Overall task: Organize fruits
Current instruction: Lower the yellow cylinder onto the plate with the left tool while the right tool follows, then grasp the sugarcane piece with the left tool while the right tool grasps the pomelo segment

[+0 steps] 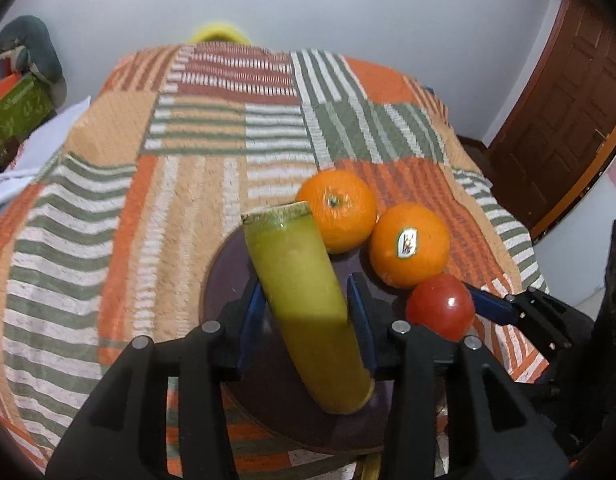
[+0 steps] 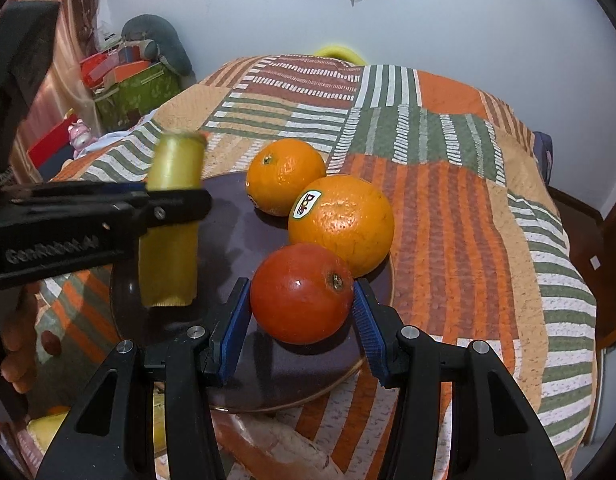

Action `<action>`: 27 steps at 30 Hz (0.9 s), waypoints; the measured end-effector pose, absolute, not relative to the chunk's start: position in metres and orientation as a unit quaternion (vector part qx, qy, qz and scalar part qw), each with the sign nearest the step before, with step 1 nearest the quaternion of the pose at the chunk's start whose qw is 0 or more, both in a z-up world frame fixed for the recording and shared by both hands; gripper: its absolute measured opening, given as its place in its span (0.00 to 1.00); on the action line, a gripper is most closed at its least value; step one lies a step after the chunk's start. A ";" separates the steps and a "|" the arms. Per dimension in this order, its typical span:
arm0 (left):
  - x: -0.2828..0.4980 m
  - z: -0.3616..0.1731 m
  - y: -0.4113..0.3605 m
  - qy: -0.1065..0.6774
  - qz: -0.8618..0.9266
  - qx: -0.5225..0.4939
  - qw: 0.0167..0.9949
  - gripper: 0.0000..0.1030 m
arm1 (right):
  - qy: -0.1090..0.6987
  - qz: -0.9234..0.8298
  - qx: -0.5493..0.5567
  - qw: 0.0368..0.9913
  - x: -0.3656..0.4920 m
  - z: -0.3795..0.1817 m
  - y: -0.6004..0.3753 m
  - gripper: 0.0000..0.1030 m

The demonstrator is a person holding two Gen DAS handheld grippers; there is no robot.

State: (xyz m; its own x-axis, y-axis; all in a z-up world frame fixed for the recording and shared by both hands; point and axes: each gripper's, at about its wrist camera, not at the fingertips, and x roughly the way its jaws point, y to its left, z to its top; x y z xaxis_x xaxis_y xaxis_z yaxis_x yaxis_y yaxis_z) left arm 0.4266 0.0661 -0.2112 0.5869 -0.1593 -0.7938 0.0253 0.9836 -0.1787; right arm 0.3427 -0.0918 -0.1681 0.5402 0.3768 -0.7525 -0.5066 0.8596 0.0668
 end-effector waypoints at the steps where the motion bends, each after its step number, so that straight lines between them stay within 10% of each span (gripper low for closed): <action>1: 0.429 -0.215 0.065 0.461 -0.053 -0.075 0.883 0.41 | 0.410 0.252 -0.083 0.873 0.343 -0.168 -0.091 0.46; 6: 0.425 -0.222 0.064 0.470 -0.053 -0.068 0.878 0.43 | 0.402 0.248 -0.082 0.878 0.341 -0.162 -0.095 0.64; 27: 0.340 -0.157 0.070 0.429 -0.035 -0.033 0.902 0.50 | 0.366 0.218 -0.090 0.900 0.291 -0.118 -0.138 0.64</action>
